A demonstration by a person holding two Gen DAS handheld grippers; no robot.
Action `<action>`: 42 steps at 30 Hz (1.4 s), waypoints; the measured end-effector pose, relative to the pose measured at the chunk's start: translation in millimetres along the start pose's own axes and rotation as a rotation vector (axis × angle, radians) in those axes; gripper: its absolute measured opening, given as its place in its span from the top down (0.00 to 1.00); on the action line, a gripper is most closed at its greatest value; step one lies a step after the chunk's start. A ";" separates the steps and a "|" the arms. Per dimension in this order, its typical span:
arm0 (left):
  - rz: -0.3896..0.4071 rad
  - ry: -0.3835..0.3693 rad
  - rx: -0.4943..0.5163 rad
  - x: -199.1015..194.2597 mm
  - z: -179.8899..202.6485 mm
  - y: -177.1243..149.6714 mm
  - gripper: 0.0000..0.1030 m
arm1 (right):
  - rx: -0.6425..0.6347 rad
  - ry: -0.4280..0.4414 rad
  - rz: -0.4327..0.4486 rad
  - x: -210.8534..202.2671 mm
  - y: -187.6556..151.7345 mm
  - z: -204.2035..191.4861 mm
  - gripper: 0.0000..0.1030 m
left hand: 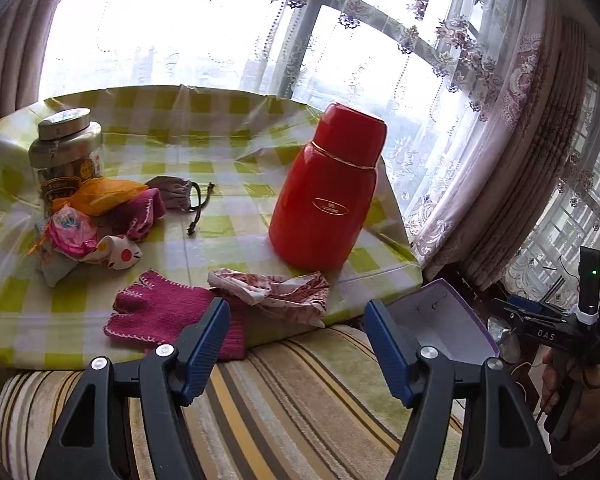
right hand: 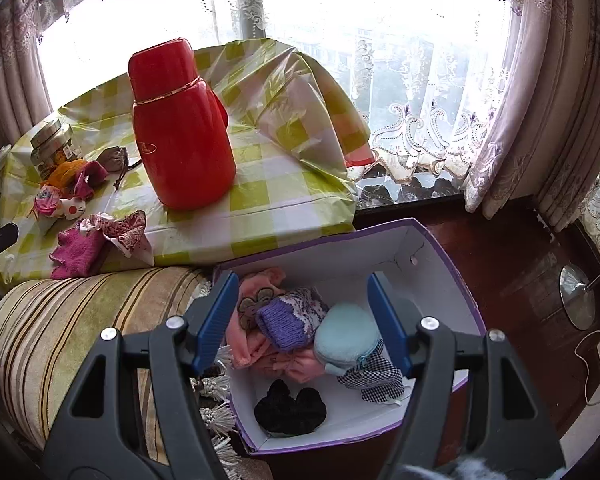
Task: Organize soft objects
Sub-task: 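Move both tools back over the table toward the pink glove and patterned cloth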
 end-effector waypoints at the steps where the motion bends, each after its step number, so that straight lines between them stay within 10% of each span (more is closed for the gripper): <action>1: -0.001 0.019 -0.021 -2.6 -11.1 -3.9 0.32 | -0.009 0.005 -0.001 -0.2 -0.5 -4.6 0.32; 16: -0.104 0.127 -0.268 -4.1 -105.7 -56.8 0.32 | -0.210 0.120 -0.108 27.8 -27.0 -107.1 0.32; 42: -0.508 0.010 0.018 122.8 -79.5 -60.6 0.23 | -0.480 0.156 -0.254 115.6 -48.9 -218.0 0.24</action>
Point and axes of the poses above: each gripper's, at about its wrist camera, not at the fingertips, and x roughly the way its jaws point, z to its right, y to its top, the point moved 6 cm from there along x, roughly the way its jaws point, and after that the axes turned 15 degrees about x, right-handed, at the moved point
